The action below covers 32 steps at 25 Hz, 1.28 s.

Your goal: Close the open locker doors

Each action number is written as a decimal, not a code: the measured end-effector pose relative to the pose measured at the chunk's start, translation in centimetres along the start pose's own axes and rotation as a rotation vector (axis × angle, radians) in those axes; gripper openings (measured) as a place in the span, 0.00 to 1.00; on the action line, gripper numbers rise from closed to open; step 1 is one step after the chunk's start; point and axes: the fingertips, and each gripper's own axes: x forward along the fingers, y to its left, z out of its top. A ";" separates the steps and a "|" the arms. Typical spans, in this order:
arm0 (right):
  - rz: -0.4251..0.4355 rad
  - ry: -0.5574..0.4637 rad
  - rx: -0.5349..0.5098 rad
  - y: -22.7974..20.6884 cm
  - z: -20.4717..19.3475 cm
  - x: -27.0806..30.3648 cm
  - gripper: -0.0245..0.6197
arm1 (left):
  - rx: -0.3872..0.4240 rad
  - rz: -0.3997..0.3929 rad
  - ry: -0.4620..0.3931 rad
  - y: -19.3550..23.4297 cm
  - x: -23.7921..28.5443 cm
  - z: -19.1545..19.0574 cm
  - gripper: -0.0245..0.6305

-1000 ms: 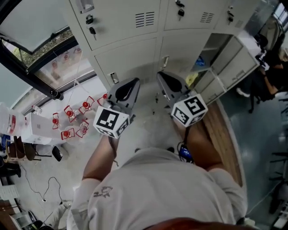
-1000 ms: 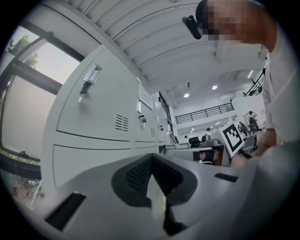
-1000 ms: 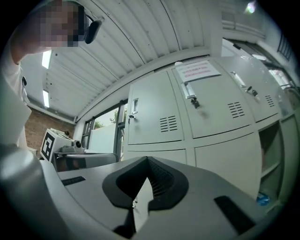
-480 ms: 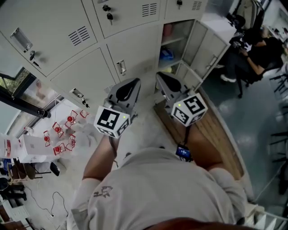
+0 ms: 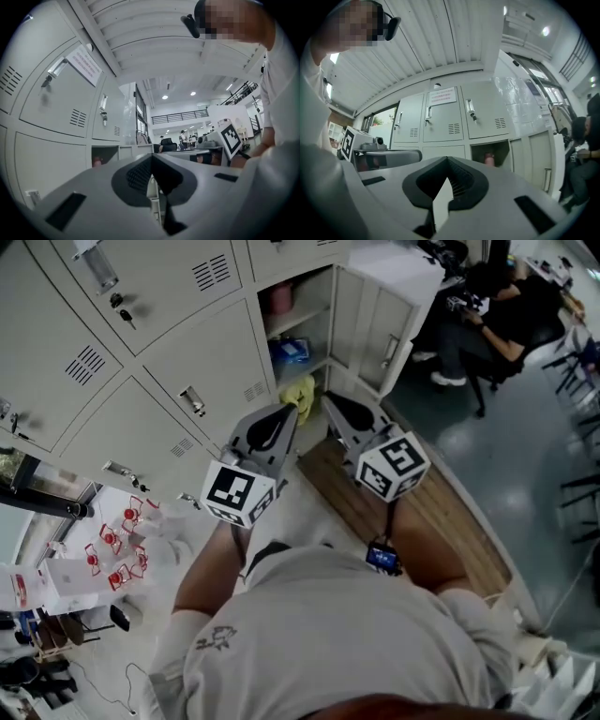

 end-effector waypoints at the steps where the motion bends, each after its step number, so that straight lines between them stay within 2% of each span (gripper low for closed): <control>1: -0.014 0.002 0.001 -0.8 -0.1 -0.3 0.04 | -0.002 -0.012 -0.001 -0.2 0.7 -0.1 0.03; 9: -0.106 0.005 -0.004 -4.7 -0.2 -0.7 0.04 | -0.014 -0.110 -0.026 0.0 5.2 -0.1 0.03; 15: -0.154 0.010 0.000 -6.6 -0.3 1.7 0.04 | -0.053 -0.154 -0.037 2.8 6.3 -0.5 0.03; 22: -0.166 -0.002 0.020 -6.7 -0.6 6.7 0.04 | -0.095 -0.197 -0.044 6.9 6.1 -0.8 0.03; 27: -0.141 0.003 0.025 -5.9 -1.6 10.5 0.04 | -0.096 -0.188 -0.038 10.0 5.5 -1.7 0.03; 32: -0.126 0.004 0.043 -6.0 -2.7 12.5 0.04 | -0.100 -0.189 -0.032 11.3 6.4 -2.4 0.03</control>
